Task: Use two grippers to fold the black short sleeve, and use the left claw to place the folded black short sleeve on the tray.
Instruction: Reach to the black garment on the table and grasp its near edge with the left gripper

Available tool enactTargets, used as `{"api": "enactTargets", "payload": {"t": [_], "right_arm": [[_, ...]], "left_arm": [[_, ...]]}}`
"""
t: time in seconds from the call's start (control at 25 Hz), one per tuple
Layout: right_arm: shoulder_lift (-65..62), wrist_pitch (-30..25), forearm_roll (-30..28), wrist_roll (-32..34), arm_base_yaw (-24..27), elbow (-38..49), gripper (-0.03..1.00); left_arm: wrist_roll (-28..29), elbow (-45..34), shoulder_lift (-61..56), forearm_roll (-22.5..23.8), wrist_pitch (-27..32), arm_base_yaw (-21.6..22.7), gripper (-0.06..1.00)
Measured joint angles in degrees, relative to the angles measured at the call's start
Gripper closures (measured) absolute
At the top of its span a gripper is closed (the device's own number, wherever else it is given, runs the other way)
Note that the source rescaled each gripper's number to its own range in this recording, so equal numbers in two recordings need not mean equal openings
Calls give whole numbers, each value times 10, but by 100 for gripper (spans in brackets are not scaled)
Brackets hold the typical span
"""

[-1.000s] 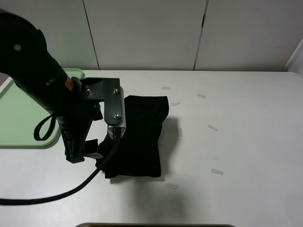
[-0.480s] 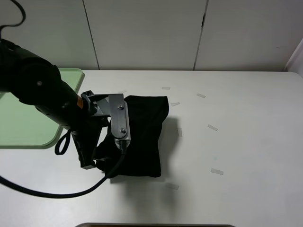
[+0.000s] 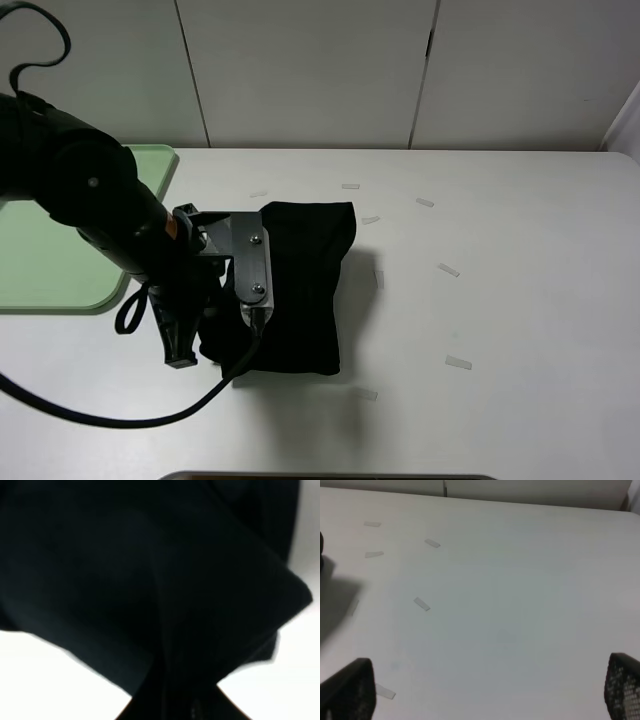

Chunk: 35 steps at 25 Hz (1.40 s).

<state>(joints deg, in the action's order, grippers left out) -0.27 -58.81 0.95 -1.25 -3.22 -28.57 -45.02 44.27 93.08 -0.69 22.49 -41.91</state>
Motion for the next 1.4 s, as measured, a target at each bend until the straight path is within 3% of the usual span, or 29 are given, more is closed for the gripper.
{"api": "enactTargets", "payload": {"t": [0.32, 0.6, 0.8, 0.92, 1.16, 1.4], "right_arm": [[0, 0, 0, 0, 0, 0, -2], [0, 0, 0, 0, 0, 0, -2], [0, 0, 0, 0, 0, 0, -2], [0, 0, 0, 0, 0, 0, -2], [0, 0, 0, 0, 0, 0, -2], [0, 0, 0, 0, 0, 0, -2]], "left_arm": [[-55, 0, -4, 0, 131, 0, 94], [-34, 0, -8, 0, 73, 0, 94], [-4, 0, -8, 0, 17, 0, 85], [-3, 0, -8, 0, 17, -3, 73], [-3, 0, -61, -24, 32, -49, 26], [-3, 0, -151, -63, 20, -61, 17]]}}
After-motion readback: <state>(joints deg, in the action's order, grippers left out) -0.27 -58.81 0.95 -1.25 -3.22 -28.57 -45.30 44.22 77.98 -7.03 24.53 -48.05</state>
